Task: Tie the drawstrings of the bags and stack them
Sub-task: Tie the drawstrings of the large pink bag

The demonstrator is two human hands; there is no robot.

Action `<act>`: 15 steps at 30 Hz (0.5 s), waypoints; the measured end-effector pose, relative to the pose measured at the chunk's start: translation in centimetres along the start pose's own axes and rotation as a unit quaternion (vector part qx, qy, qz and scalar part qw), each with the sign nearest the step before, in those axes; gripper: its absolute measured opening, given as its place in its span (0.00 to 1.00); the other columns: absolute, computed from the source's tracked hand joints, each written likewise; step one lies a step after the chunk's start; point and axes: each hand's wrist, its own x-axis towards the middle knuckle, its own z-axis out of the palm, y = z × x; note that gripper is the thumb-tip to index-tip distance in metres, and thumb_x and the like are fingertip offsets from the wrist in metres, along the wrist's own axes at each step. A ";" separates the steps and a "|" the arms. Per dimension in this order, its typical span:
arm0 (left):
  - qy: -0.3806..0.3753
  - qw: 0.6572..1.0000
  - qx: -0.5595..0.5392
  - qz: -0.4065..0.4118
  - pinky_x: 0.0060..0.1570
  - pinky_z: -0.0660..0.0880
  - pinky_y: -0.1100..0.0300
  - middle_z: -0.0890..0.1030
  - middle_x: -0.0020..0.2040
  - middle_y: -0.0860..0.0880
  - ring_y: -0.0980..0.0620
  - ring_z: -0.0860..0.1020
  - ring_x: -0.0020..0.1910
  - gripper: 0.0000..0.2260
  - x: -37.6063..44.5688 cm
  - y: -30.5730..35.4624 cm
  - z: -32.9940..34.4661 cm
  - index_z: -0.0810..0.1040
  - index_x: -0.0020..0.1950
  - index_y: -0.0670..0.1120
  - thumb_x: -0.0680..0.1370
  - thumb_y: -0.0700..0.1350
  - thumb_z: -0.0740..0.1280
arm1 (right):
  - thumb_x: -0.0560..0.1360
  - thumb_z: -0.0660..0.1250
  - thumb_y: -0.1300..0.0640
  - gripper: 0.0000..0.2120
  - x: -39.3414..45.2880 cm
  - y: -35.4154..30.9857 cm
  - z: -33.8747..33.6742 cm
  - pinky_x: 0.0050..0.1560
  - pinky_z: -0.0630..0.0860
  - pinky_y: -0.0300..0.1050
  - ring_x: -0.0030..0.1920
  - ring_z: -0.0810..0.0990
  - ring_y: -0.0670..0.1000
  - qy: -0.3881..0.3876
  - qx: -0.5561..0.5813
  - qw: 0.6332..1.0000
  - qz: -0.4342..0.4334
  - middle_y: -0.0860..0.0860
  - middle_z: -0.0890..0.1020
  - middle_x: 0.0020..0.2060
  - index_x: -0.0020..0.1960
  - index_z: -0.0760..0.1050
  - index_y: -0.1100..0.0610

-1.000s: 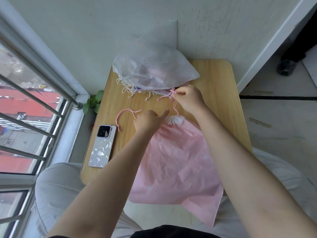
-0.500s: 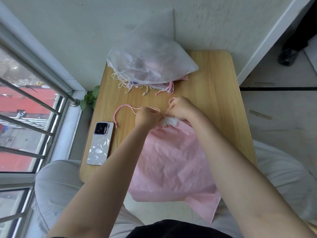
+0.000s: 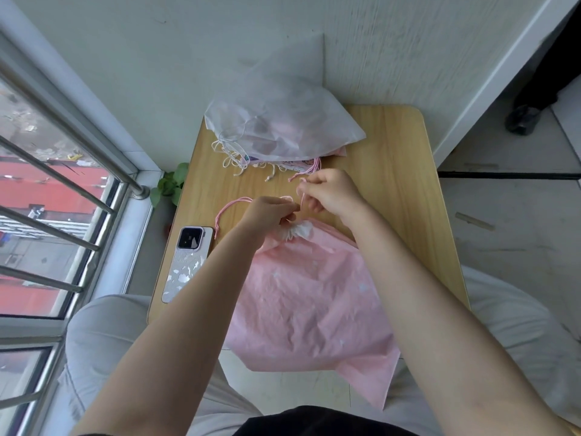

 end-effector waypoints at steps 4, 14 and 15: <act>-0.089 0.993 0.069 0.024 0.45 0.74 0.60 0.82 0.39 0.47 0.53 0.76 0.38 0.08 0.0 0.8 0.0 0.86 0.48 0.43 0.76 0.42 0.67 | 0.73 0.71 0.56 0.04 0.3 -1.6 0.4 0.42 0.79 0.47 0.35 0.79 0.49 0.011 -0.011 0.998 -0.059 0.50 0.82 0.33 0.43 0.83 0.57; -0.052 0.993 0.091 0.051 0.37 0.70 0.60 0.79 0.36 0.45 0.51 0.72 0.34 0.14 0.3 0.1 -0.8 0.84 0.45 0.36 0.79 0.47 0.68 | 0.77 0.61 0.45 0.22 -0.3 -1.2 -0.3 0.40 0.78 0.48 0.35 0.82 0.54 -0.019 -0.231 0.973 -0.012 0.56 0.84 0.35 0.39 0.81 0.61; -0.042 0.994 0.092 0.050 0.38 0.69 0.59 0.79 0.37 0.44 0.50 0.72 0.34 0.14 0.4 0.0 -0.9 0.84 0.46 0.36 0.79 0.47 0.68 | 0.77 0.61 0.45 0.22 -0.3 -1.1 -1.0 0.42 0.78 0.48 0.36 0.81 0.54 -0.021 -0.283 0.959 0.012 0.56 0.83 0.36 0.39 0.80 0.62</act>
